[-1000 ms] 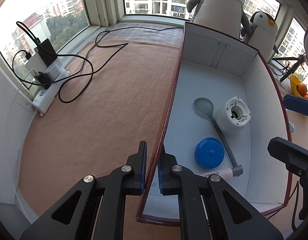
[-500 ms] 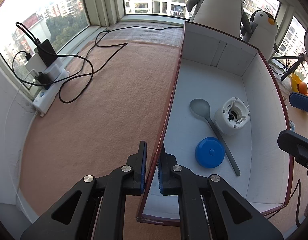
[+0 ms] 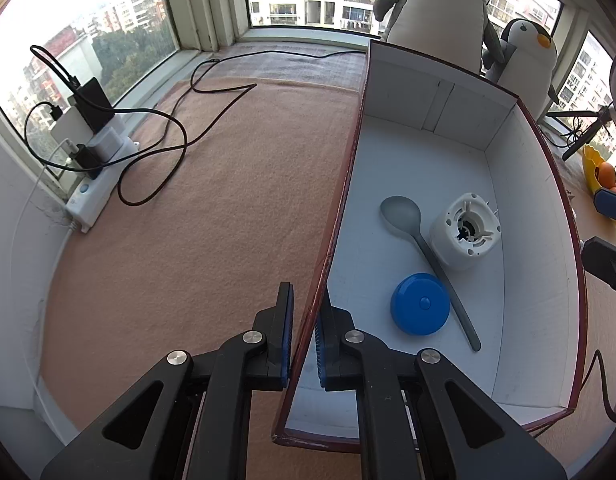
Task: Organize rigid objects
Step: 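Move the right gripper back toward the blue eye-drop bottle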
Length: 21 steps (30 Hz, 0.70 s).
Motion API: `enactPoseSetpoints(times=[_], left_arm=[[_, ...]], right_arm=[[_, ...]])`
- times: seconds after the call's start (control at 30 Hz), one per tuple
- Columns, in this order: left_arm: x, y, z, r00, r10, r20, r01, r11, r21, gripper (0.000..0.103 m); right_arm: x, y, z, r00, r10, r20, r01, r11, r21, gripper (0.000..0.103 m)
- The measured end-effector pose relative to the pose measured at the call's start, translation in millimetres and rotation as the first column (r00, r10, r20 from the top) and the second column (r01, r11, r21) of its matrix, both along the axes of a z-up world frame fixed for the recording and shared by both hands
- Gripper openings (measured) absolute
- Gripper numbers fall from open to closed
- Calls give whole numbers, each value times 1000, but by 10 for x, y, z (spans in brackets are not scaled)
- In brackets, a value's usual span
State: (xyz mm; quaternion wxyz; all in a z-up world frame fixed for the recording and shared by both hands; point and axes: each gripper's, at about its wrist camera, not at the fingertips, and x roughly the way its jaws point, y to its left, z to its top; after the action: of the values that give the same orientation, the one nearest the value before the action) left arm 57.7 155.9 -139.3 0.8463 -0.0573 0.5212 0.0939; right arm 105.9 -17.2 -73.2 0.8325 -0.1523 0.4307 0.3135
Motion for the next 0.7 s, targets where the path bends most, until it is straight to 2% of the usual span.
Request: enactPoseSetpoints(times=[0.33,0.53,0.7], left_arm=[[9,3,-3,1000,1,-5,-1,1000,-3,8],[22,1,-5,1000,-1,-8,1,1000,-2,8],[24,-2,-8,1000,1,-9,-1,1000,-3,8]], right_arm=[[63,-373,26,999,-44,0,44,998,41,70],[222,-935,-45,990,-137,-36,138,990,38,70],[381,-1548,-194,966,-250,-64,251,968,5,70]])
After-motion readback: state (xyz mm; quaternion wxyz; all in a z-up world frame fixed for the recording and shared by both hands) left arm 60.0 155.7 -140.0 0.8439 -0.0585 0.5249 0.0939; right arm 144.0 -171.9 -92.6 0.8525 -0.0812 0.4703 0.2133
